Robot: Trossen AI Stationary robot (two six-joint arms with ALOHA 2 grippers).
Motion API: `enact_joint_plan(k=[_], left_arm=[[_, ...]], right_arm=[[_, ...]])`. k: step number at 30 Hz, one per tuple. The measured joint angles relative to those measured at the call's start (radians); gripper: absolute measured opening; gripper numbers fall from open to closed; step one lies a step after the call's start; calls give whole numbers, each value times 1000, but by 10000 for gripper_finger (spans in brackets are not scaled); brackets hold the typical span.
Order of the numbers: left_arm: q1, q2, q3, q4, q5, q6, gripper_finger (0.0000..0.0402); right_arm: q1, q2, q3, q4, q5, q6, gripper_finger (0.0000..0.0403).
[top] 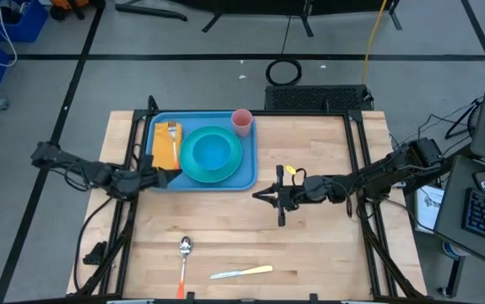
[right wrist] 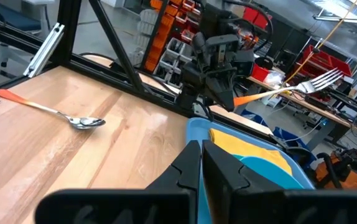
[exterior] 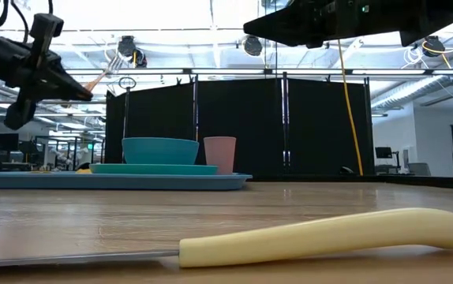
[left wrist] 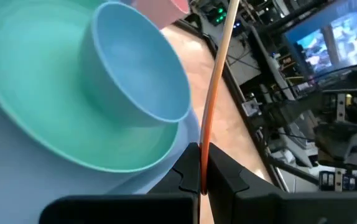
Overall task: Set up tray
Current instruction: Put the orange fork on the yellow napkin on the blue serving tray
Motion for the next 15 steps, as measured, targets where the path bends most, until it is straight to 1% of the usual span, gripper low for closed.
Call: enact_joint_plan(k=[4,6,11,12,15], left_arm=[[25,-55,1,-115,22,-83,7],[36,-70,22,-201,25,-116,7],[68,-70,143,-508,49,-238,7],[74,-64,165,-548,52,-258,7],[91,-61,189,-555,63,-249,7]], right_arm=[[0,0,0,-6,0,-2,6],[0,0,0,-17,0,-6,6],[-1,0,0,-40,0,-7,6],[-1,0,0,-41,0,-9,6],[-1,0,0,-44,0,-9,6]])
